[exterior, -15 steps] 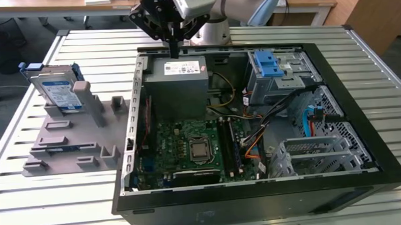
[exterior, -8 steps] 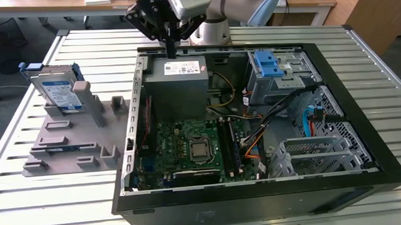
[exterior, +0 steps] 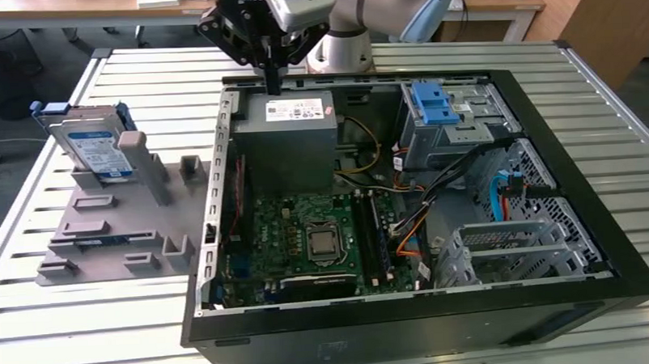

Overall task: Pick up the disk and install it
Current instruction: 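Reach for the disk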

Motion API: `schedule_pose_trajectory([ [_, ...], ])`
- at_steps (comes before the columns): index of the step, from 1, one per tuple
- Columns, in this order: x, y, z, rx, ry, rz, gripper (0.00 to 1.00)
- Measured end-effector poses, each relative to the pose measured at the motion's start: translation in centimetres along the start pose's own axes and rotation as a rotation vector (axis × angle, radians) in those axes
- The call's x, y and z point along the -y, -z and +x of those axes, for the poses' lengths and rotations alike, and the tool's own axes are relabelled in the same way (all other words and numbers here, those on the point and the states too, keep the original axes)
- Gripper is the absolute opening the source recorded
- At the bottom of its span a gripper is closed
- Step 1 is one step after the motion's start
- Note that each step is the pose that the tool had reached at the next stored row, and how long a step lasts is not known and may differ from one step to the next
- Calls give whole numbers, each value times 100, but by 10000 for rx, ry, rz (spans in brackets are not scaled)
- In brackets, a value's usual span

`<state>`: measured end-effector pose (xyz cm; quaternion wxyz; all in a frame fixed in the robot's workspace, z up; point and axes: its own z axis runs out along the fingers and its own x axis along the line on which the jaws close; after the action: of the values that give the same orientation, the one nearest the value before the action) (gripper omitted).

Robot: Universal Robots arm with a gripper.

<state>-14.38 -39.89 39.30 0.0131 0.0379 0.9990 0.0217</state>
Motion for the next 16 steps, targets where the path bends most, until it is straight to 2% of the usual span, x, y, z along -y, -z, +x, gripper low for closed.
schedule_pose_trajectory([
  [13, 2, -1, 26, 0, 0, 1, 11],
  [15, 8, -1, 98, 0, 0, 0, 11],
  [16, 8, -1, 100, 0, 0, 0, 11],
])
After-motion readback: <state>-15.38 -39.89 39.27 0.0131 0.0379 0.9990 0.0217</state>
